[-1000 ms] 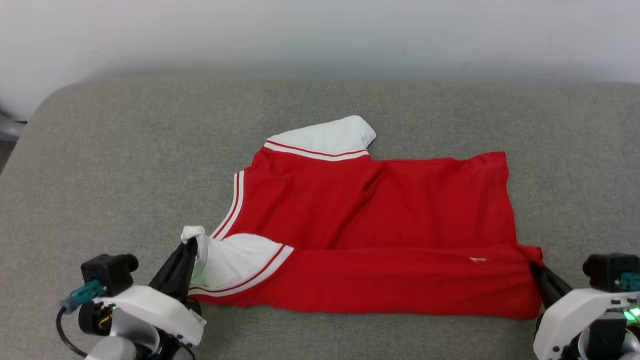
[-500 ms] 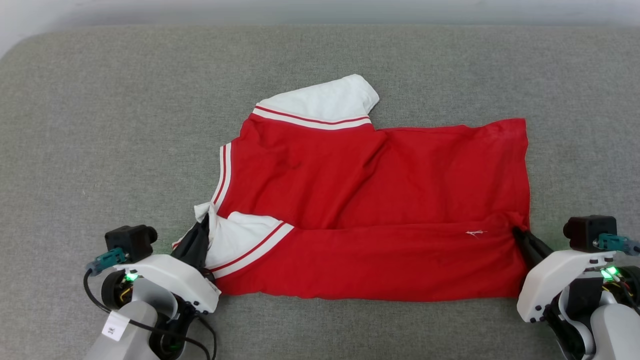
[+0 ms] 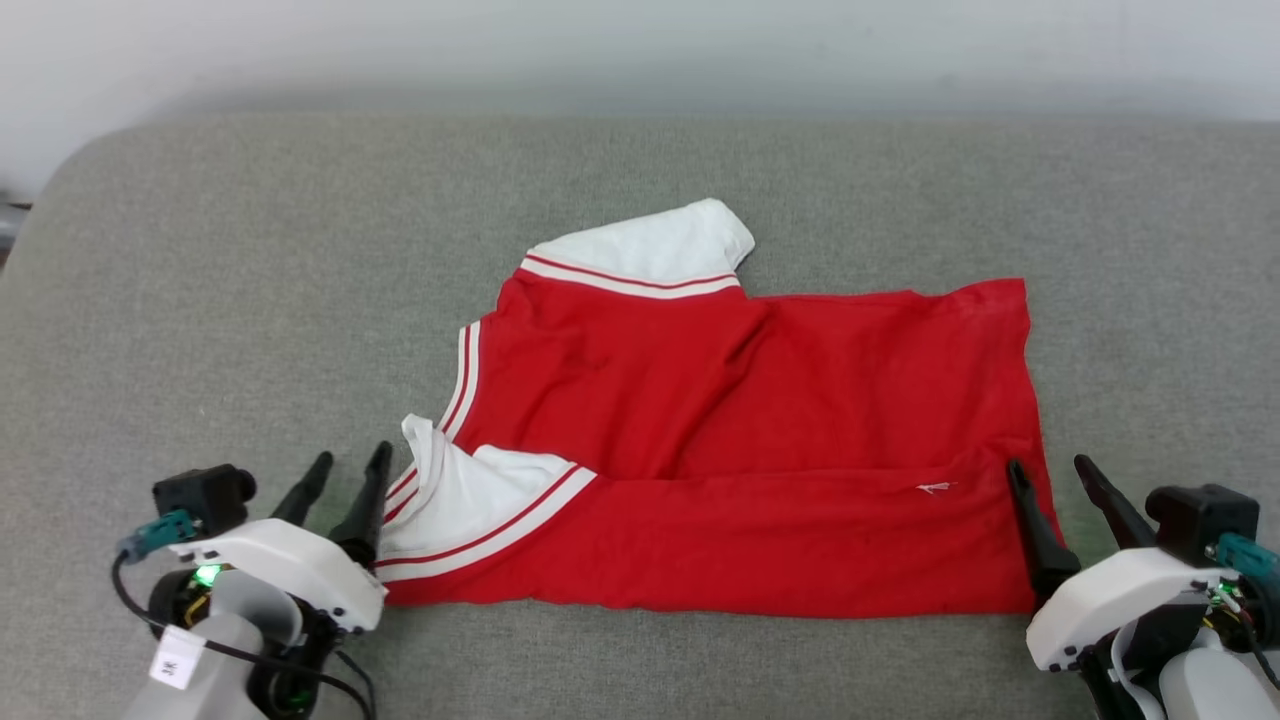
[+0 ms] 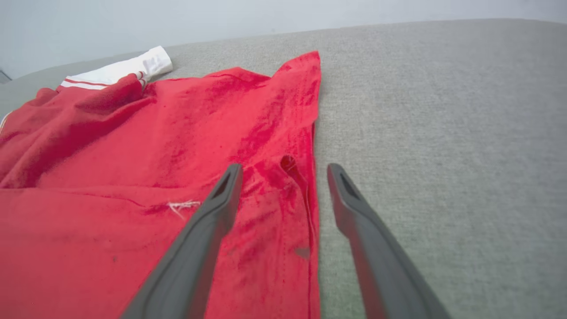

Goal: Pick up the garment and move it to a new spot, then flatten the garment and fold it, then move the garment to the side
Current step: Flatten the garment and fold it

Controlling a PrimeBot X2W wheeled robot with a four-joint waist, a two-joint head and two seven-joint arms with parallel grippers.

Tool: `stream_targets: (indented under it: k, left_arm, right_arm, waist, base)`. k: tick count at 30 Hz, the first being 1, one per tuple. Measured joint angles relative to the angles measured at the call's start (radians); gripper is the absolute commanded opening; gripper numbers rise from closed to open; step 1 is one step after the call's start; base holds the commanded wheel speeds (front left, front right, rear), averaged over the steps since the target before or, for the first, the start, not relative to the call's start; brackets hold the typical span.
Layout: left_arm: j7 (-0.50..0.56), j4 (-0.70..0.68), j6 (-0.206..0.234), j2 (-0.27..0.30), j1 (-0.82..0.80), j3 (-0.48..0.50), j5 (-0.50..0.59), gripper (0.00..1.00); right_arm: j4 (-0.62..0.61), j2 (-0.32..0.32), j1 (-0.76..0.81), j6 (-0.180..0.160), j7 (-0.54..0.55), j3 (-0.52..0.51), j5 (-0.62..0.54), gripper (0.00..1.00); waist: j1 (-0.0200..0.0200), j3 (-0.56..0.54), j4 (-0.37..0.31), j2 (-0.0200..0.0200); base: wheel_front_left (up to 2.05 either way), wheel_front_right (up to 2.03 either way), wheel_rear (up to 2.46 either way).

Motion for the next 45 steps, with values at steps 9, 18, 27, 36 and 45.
stream_targets:
  k: [9, 18, 27, 36, 45]
  left_arm:
    - [0.177, -0.052, 0.003, 0.090, 0.019, -0.007, -0.043, 1.00]
    - [0.543, -0.288, 0.057, 0.223, 0.103, -0.020, -0.180, 1.00]
    - [0.710, -0.423, 0.170, 0.270, 0.154, -0.039, -0.230, 1.00]
    - [0.763, -0.359, 0.166, 0.241, 0.123, -0.073, -0.234, 0.00]
    - [0.680, -0.306, 0.122, 0.194, 0.118, -0.082, -0.220, 0.00]
  right_arm:
    - [-0.089, 0.043, 0.068, 0.000, -0.021, -0.048, -0.028, 1.00]
    - [-0.178, 0.079, 0.126, 0.000, 0.016, -0.082, -0.047, 1.00]
    - [-0.222, 0.098, 0.123, 0.000, 0.041, -0.081, -0.046, 1.00]
    - [-0.224, 0.103, 0.114, 0.000, 0.072, -0.084, -0.029, 1.00]
    - [-0.236, 0.054, 0.114, 0.000, 0.293, -0.100, 0.069, 1.00]
  waist:
    - [0.0000, -0.066, -0.016, 0.0000]
    - [-0.0002, -0.080, -0.035, 0.0000]
    - [-0.0001, -0.029, -0.063, 0.0000]
    - [-0.0004, 0.020, -0.096, 0.0001]
    - [-0.0001, 0.000, -0.082, 0.0000]
  base:
    - [0.00, 0.00, 0.00]
    - [0.00, 0.00, 0.00]
    - [0.00, 0.00, 0.00]
    - [0.00, 0.00, 0.00]
    - [0.00, 0.00, 0.00]
